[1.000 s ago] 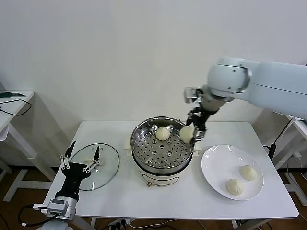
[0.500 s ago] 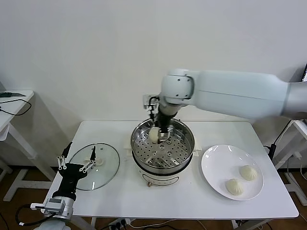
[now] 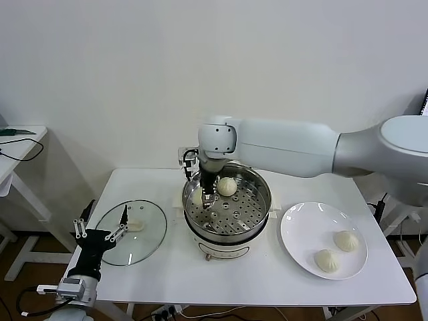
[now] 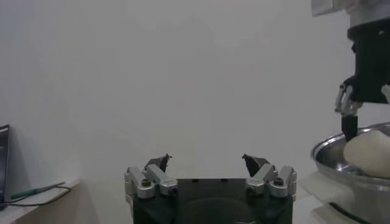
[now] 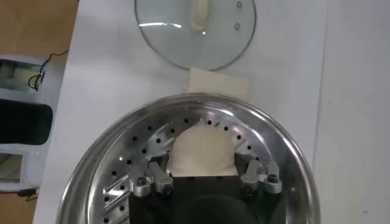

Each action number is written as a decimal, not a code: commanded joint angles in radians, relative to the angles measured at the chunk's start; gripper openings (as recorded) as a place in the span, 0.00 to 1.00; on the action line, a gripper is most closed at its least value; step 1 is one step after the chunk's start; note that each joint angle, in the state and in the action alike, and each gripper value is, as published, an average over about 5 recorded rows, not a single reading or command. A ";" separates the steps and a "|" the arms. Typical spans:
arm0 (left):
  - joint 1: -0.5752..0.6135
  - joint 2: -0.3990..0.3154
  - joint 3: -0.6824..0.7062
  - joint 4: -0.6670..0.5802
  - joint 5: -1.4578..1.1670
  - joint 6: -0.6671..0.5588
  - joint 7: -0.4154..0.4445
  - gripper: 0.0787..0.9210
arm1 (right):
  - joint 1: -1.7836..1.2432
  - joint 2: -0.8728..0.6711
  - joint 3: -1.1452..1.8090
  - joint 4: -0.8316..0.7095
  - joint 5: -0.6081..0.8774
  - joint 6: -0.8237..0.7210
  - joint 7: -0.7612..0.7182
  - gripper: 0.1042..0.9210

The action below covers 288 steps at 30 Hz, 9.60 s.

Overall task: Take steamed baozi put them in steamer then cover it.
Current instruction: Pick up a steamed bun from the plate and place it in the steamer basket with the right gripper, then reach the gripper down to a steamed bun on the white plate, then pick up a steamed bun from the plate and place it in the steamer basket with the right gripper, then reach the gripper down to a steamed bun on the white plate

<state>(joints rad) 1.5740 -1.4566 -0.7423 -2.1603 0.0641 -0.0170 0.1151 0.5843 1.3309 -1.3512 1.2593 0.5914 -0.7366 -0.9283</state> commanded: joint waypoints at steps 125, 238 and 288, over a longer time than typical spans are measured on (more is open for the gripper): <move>0.058 -0.028 0.073 -0.024 0.073 -0.010 -0.019 0.88 | -0.615 -0.925 0.523 0.232 -0.598 0.460 -0.275 0.75; 0.019 -0.020 -0.034 0.032 0.020 -0.002 0.008 0.88 | 0.040 -0.223 0.051 0.275 -0.662 1.126 -0.310 0.87; 0.051 -0.010 0.045 -0.003 0.070 0.000 -0.001 0.88 | -0.776 -0.916 0.790 0.005 -0.793 0.701 -0.282 0.88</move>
<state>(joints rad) 1.6236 -1.4666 -0.7017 -2.1629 0.1279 -0.0170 0.1142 -0.0250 0.4286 -0.7006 1.2868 -0.1403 -0.0123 -1.2585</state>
